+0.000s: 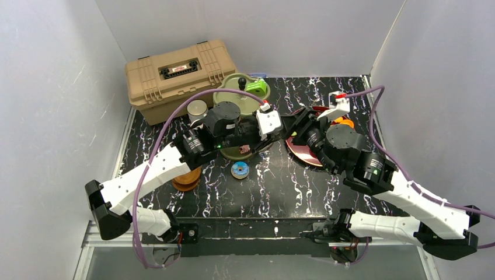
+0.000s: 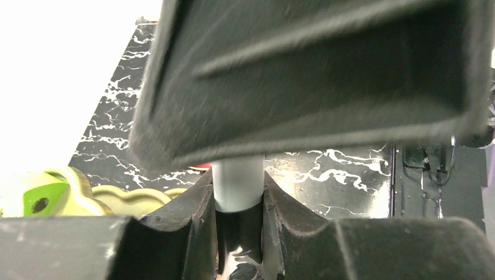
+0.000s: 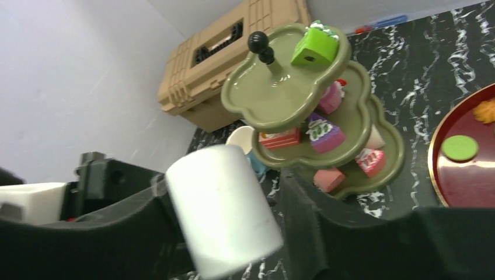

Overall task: Serve the afternoon tea
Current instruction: Adjust the clamp.

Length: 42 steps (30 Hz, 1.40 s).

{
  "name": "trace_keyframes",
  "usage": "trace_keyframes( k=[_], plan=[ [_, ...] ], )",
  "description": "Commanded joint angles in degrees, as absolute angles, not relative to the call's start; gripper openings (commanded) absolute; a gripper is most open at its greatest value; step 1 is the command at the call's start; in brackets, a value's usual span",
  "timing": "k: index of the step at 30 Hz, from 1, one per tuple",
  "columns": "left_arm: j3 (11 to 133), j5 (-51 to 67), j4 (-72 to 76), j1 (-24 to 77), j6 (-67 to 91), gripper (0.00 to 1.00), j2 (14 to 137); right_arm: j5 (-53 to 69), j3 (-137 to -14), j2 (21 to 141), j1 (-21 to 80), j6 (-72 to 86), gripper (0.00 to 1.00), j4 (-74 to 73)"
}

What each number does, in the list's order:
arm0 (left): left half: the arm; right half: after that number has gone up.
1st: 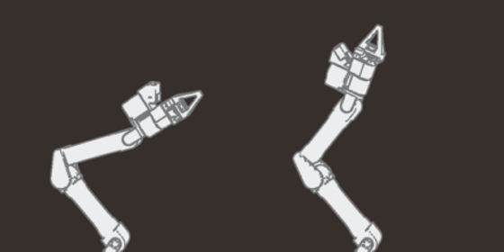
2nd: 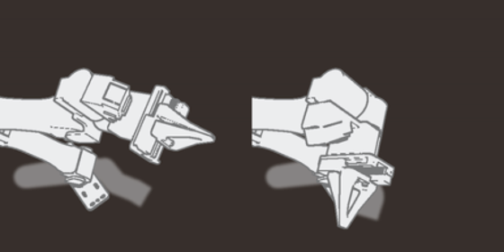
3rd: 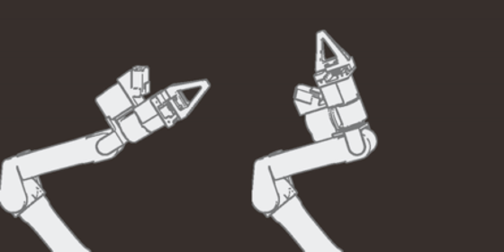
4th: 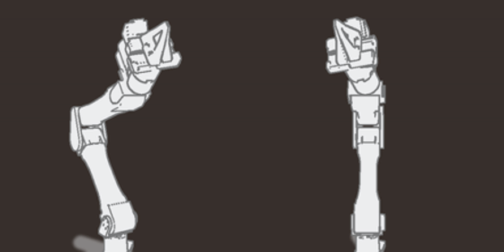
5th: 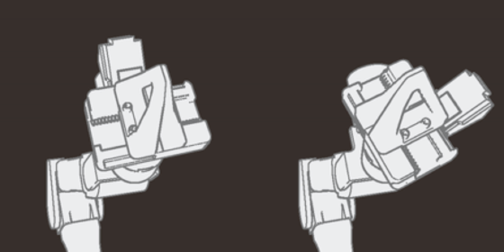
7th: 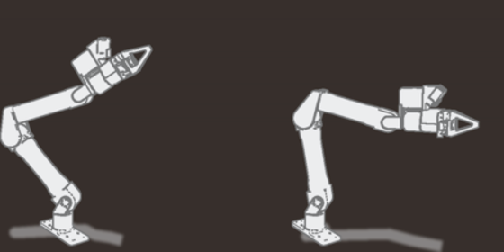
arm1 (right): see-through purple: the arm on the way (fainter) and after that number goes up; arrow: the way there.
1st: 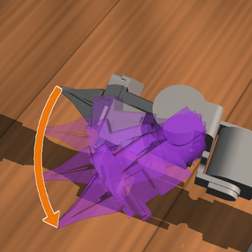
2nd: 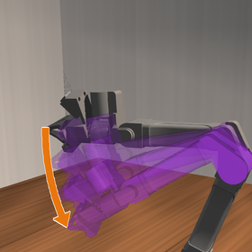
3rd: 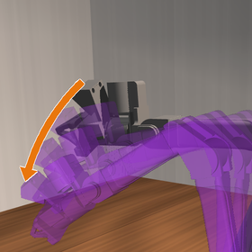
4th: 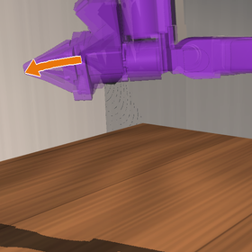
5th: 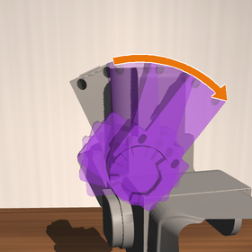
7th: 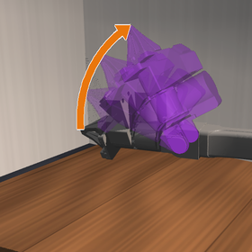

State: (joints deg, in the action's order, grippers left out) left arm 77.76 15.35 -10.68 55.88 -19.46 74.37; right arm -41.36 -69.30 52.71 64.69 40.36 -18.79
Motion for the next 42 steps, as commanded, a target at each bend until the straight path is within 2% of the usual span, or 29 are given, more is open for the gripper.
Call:
trace_keyframes(
  k=[1, 5, 6, 8, 10, 13, 16, 24, 30, 32, 34, 37, 40, 42],
  plan=[
    [79.8, 19.2, -11.0, 54.1, -17.7, 0.24, 72.8, -38.3, -69.9, 51.3, 65.0, 39.2, 0.56, -16.2],
    [79.8, 18.7, -10.8, 53.5, -17.5, 0.26, 73.2, -38.6, -70.5, 52.1, 64.9, 39.7, 0.28, -17.1],
    [79.9, 18.3, -10.7, 53.5, -17.6, 0.31, 73.2, -38.9, -71.1, 52.6, 65.0, 39.7, 0.22, -17.4],
    [80.0, 17.2, -10.8, 53.5, -18.0, 0.57, 73.4, -40.1, -72.4, 53.8, 64.9, 39.5, 0.12, -18.0],
    [79.8, 16.1, -11.0, 53.6, -18.5, 0.76, 73.3, -41.8, -73.7, 55.4, 65.0, 39.5, 0.09, -18.7],
    [78.9, 14.6, -11.1, 53.6, -19.8, 0.79, 73.1, -43.7, -74.8, 56.8, 65.0, 39.3, 0.07, -18.9],
    [77.8, 12.4, -11.6, 53.7, -22.1, 0.72, 72.9, -45.5, -75.5, 57.2, 65.0, 39.5, 0.07, -19.9],
    [74.5, 12.8, -13.3, 53.8, -24.3, 0.41, 72.3, -47.2, -75.7, 56.5, 65.0, 40.2, 0.08, -20.1],
    [75.5, 13.5, -12.7, 54.2, -24.4, 0.37, 73.2, -46.0, -76.6, 58.9, 65.0, 41.2, 0.1, -20.1],
    [75.7, 12.7, -12.0, 54.2, -24.9, 0.29, 73.3, -45.9, -76.5, 59.1, 64.9, 41.6, 0.13, -20.2],
    [75.6, 12.5, -11.7, 54.2, -25.3, 0.17, 73.2, -45.8, -76.3, 58.8, 64.9, 41.8, 0.21, -20.3],
    [75.7, 12.4, -11.8, 54.1, -25.5, 0.01, 73.0, -45.2, -75.5, 58.1, 64.9, 42.2, 0.44, -20.1],
    [75.7, 12.2, -11.5, 54.2, -25.6, 0.0, 72.8, -44.2, -75.4, 57.8, 64.8, 42.3, 0.6, -20.7],
    [76.2, 12.1, -11.5, 54.1, -25.4, 0.0, 72.9, -43.5, -75.5, 58.0, 64.8, 42.7, 0.65, -21.6]
  ],
)
